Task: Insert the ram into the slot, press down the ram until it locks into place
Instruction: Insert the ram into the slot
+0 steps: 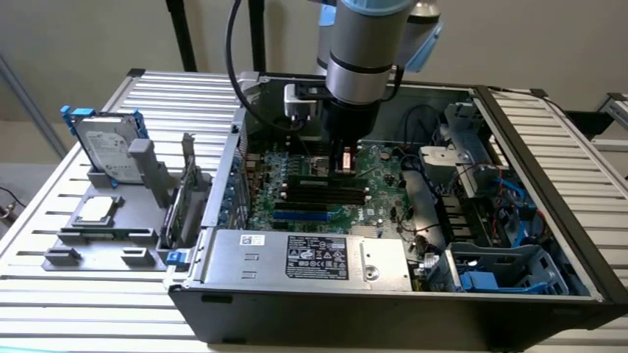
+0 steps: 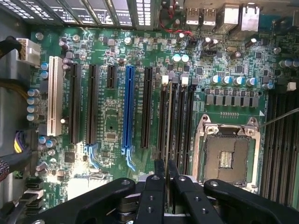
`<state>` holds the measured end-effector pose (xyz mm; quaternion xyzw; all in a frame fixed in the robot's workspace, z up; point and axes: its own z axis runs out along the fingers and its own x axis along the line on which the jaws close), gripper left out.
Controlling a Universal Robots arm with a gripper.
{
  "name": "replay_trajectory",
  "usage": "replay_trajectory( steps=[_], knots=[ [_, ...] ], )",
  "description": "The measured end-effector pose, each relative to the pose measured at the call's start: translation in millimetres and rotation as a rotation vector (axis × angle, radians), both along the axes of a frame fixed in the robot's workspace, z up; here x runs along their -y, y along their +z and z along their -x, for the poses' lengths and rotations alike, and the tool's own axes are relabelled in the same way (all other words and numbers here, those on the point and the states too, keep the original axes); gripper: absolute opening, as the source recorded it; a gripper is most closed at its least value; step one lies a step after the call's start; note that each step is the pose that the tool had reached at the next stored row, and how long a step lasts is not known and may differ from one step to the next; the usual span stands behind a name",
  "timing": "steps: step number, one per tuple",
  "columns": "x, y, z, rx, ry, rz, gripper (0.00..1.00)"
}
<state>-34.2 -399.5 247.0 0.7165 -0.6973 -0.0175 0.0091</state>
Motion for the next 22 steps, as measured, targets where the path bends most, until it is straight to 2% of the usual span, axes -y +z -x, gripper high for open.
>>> replay_trajectory(
  steps=[13, 22],
  knots=[
    [0.4, -8.4, 0.0, 0.0, 0.0, 0.0001, 0.13],
    [2.2, -11.8, 0.0, 0.0001, 0.001, 0.0, 0.13]
  ],
)
